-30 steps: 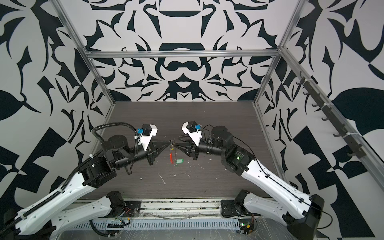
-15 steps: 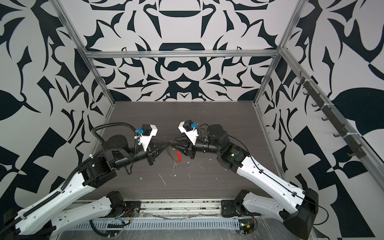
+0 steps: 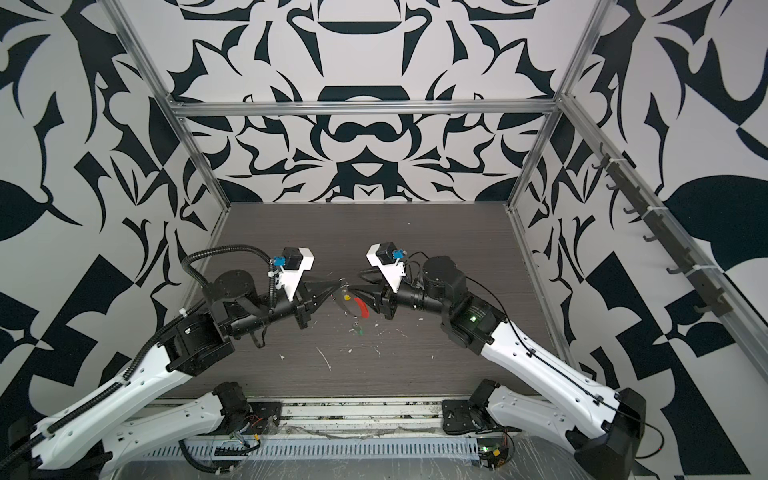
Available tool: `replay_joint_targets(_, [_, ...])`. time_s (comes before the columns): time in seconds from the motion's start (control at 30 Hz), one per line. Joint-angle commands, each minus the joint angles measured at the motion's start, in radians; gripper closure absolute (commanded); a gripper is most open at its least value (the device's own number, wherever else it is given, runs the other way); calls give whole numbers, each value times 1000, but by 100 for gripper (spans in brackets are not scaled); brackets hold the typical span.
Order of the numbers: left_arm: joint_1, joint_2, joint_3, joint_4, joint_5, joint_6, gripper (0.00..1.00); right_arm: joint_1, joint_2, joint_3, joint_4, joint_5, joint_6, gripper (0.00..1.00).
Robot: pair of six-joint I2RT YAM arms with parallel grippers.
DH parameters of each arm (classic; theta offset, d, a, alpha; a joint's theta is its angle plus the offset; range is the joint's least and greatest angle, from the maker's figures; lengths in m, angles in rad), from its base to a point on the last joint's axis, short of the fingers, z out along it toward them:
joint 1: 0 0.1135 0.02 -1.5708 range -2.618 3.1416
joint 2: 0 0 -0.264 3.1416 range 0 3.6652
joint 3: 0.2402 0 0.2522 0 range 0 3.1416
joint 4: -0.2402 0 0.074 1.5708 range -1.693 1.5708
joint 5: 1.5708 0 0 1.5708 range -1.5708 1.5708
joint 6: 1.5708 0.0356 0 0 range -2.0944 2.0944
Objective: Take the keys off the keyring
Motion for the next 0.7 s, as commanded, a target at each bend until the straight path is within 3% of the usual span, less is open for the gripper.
replay_joint_targets(0.0, [-2, -24, -13, 58, -8, -13, 100, -4, -10, 3, 65, -10, 24, 55])
replay_joint_targets(0.37, [-2, -38, -22, 51, 7, -19, 100, -66, 64, 24, 163, -297, 148, 55])
replay_joint_targets(0.67, [-2, -53, -47, 98, 25, -37, 100, -66, 106, 35, 177, -300, 165, 57])
